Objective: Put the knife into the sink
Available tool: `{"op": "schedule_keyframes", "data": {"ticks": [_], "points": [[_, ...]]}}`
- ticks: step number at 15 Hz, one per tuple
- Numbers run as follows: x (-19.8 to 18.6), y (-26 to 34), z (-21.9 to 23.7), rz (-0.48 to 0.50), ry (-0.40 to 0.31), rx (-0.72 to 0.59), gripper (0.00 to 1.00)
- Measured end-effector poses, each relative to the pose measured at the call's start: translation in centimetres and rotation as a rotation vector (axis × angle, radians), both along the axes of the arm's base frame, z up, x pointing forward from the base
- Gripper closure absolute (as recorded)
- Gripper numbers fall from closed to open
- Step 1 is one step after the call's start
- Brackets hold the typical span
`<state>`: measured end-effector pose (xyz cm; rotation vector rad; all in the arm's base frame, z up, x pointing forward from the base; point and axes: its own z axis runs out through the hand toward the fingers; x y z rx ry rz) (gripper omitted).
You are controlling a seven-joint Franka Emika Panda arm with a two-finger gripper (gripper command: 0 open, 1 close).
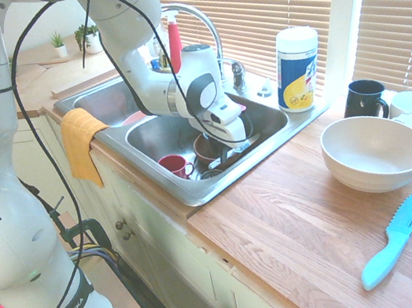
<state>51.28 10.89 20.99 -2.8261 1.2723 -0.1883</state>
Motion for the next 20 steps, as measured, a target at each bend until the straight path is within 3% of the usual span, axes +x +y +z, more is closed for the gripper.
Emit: {"op": "schedule_keyframes", "data": {"ticks": [11,12,20], "points": [[0.3,0.7,-3.8,-0.017,0.031,0.013,1.00],[0.4,0.8,-4.1,-0.017,0.032,0.012,0.00],[0.9,0.6,-4.4,-0.021,0.033,0.009,0.00]]}}
